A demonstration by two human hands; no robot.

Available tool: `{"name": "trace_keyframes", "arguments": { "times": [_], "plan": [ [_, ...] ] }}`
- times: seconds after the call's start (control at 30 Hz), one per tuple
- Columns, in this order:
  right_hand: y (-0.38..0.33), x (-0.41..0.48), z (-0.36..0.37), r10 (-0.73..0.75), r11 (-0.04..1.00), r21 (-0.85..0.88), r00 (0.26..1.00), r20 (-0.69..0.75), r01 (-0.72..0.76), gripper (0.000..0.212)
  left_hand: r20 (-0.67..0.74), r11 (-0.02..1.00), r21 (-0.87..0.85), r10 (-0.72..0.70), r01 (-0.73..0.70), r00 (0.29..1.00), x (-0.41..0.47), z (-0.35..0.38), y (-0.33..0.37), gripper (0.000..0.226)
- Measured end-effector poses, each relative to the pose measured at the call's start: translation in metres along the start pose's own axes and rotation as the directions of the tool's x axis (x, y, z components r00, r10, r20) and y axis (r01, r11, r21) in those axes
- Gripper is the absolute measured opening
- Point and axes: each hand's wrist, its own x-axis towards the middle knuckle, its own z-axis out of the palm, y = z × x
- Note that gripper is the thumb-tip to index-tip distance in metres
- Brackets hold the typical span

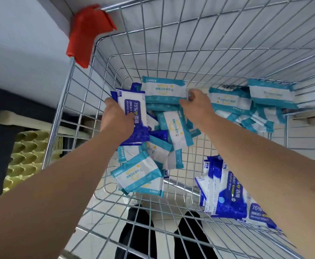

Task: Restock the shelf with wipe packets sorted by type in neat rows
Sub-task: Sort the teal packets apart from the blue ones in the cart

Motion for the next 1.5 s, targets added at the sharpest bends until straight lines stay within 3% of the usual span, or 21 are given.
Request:
{"name": "trace_keyframes", "arguments": {
  "times": [0.2, 0.33, 0.53, 0.67, 0.83, 0.93, 1.03, 1.23, 1.37, 1.5],
  "plan": [
    [-0.017, 0.018, 0.005, 0.137, 0.97, 0.204, 0.991, 0.002, -0.134, 0.022, 0.015, 1.0, -0.016, 0.018, -0.018, 1.0, 0.005, 0.004, -0.002, 0.039],
    [-0.026, 0.016, 0.006, 0.126, 0.976, 0.164, 0.984, 0.129, -0.146, 0.03, 0.026, 1.0, -0.007, 0.029, -0.028, 0.999, 0.004, 0.002, -0.003, 0.04],
    [-0.027, 0.008, -0.007, 0.125, 0.954, 0.258, 0.985, 0.122, -0.153, 0.027, 0.06, 0.999, -0.018, 0.038, -0.037, 0.997, -0.001, -0.006, 0.001, 0.037],
    [-0.009, -0.001, -0.043, 0.098, 0.949, 0.29, 0.99, 0.105, -0.125, 0.037, 0.059, 0.998, -0.038, 0.046, -0.044, 0.997, -0.011, -0.012, 0.01, 0.032],
    [0.018, -0.026, -0.105, 0.124, 0.968, 0.209, 0.988, 0.09, -0.141, 0.028, 0.045, 0.995, 0.02, 0.097, -0.098, 0.994, -0.037, -0.003, 0.033, 0.036],
    [0.045, -0.041, -0.139, 0.147, 0.974, 0.162, 0.984, 0.097, -0.161, 0.026, 0.082, 0.994, 0.034, 0.096, -0.099, 0.992, -0.052, 0.013, 0.045, 0.04],
    [0.066, -0.056, -0.171, 0.15, 0.961, 0.229, 0.987, 0.053, -0.158, 0.018, 0.166, 0.992, 0.025, 0.121, -0.127, 0.979, -0.068, 0.032, 0.058, 0.03],
    [0.098, -0.068, -0.228, 0.23, 0.898, 0.424, 0.947, -0.223, -0.119, 0.034, 0.455, 0.975, 0.01, 0.193, -0.222, 0.869, -0.105, 0.082, 0.083, 0.031],
    [0.103, -0.064, -0.245, 0.369, 0.696, 0.701, 0.916, -0.16, -0.158, 0.033, 0.643, 0.943, 0.079, 0.2, -0.324, 0.739, -0.129, 0.116, 0.098, 0.029],
    [0.102, -0.053, -0.241, 0.352, 0.655, 0.738, 0.93, -0.107, -0.163, 0.028, 0.714, 0.868, 0.174, 0.215, -0.466, 0.667, -0.145, 0.151, 0.098, 0.041]
  ]
}}
